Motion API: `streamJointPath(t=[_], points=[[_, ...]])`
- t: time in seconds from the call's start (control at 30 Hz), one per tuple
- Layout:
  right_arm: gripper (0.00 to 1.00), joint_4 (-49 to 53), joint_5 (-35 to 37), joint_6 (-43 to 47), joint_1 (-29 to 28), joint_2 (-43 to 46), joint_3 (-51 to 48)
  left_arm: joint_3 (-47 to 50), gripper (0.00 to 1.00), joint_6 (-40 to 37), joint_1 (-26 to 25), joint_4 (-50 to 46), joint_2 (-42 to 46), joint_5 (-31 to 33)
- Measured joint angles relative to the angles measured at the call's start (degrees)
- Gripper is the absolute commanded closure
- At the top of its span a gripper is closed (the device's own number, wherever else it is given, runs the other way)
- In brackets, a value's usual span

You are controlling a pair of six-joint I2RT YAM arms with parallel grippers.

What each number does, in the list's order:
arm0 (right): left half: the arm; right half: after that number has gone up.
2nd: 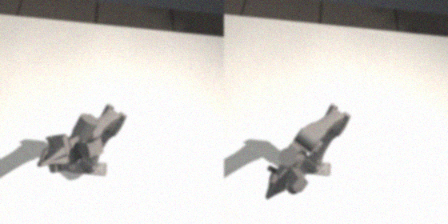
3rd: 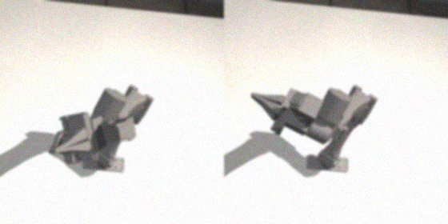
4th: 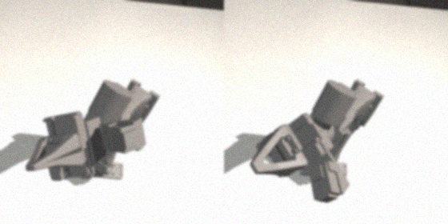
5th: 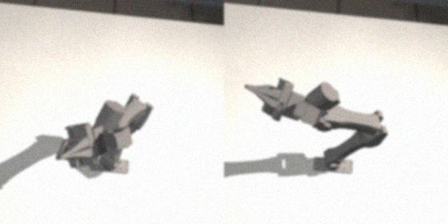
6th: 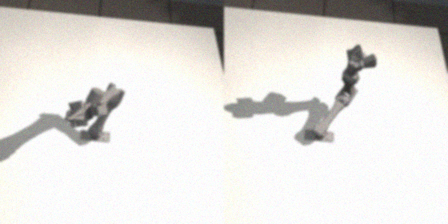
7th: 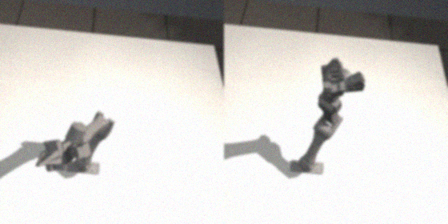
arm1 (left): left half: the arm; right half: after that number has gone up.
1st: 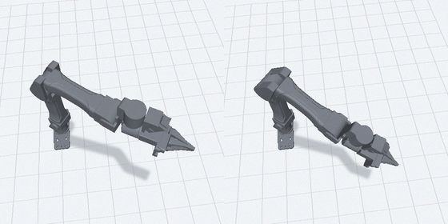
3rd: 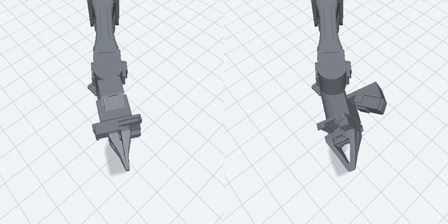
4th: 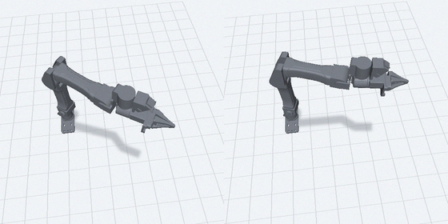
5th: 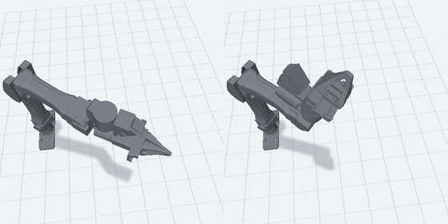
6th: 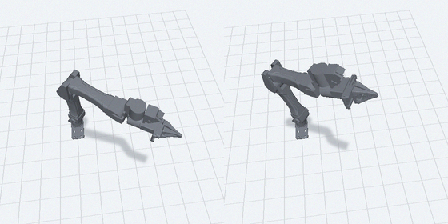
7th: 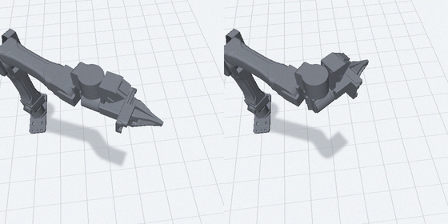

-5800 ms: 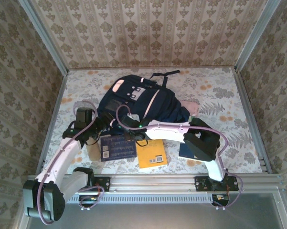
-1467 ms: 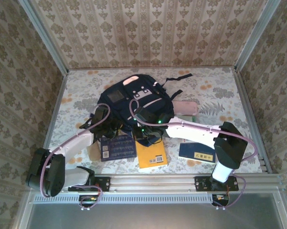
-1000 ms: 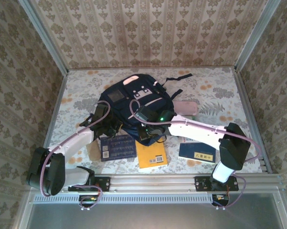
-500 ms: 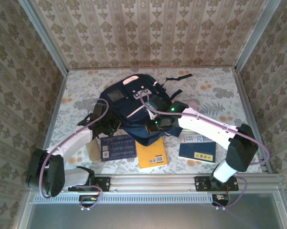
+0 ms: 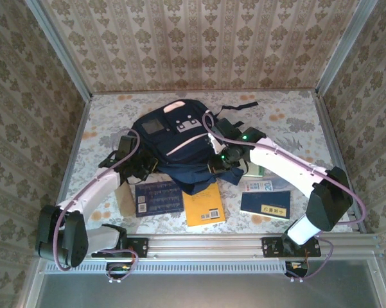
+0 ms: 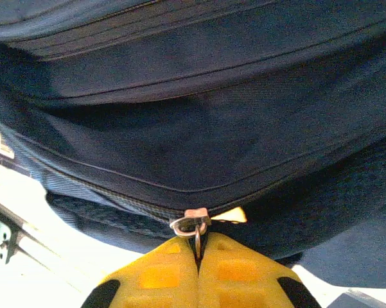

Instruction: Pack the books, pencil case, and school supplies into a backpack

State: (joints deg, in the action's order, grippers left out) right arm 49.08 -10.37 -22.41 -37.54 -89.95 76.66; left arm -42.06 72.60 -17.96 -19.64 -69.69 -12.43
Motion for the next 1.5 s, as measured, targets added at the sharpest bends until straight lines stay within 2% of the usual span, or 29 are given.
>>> streamJointPath(t=[0.17,0.3,0.33,0.37,0.53,0.63,0.7,0.8,0.9,1.13,1.37,1.5], points=[[1.00,-4.2,-4.3,-2.4,-0.3,1.7,-0.3,-6.3,0.99,-5.5,2.7,-5.1,-1.6,-1.4],[1.00,-9.0,-5.4,-8.2,-5.1,0.8,0.7,-11.9,0.93,-10.2,6.6,-10.4,-2.7,-0.7],[1.00,-10.4,-5.8,-9.9,-6.4,0.0,1.2,-12.9,0.86,-11.1,7.9,-11.8,-2.6,-0.5],[1.00,-11.8,-6.2,-11.4,-7.6,-1.0,1.8,-13.6,0.70,-12.1,9.0,-12.8,-2.5,-0.2],[1.00,-18.8,-5.9,-17.1,-12.5,-7.1,4.7,-15.7,0.43,-15.5,15.1,-16.9,1.4,2.0],[1.00,-21.6,-5.3,-19.8,-14.3,-9.9,4.8,-15.4,0.35,-15.8,15.4,-19.3,7.1,1.9],[1.00,-23.4,-5.0,-21.2,-15.1,-11.3,4.8,-13.9,0.34,-15.2,15.4,-19.9,11.3,0.7],[1.00,-25.8,-4.4,-22.2,-16.0,-13.0,4.9,-8.6,0.29,-12.0,14.6,-20.2,17.0,-2.2],[1.00,-26.8,-3.2,-22.6,-17.1,-14.1,5.0,-2.0,0.19,-7.0,11.8,-20.7,20.5,-4.3],[1.00,-28.4,-1.8,-22.6,-17.8,-14.2,4.5,4.0,0.20,3.8,5.1,-19.4,22.3,-4.5],[1.00,-30.5,-1.9,-22.4,-17.8,-13.0,1.7,4.3,0.23,9.8,-2.6,-12.7,16.1,-3.7],[1.00,-31.3,-1.6,-22.1,-17.8,-12.4,0.7,4.7,0.29,12.0,-4.6,-8.9,12.4,-2.8]])
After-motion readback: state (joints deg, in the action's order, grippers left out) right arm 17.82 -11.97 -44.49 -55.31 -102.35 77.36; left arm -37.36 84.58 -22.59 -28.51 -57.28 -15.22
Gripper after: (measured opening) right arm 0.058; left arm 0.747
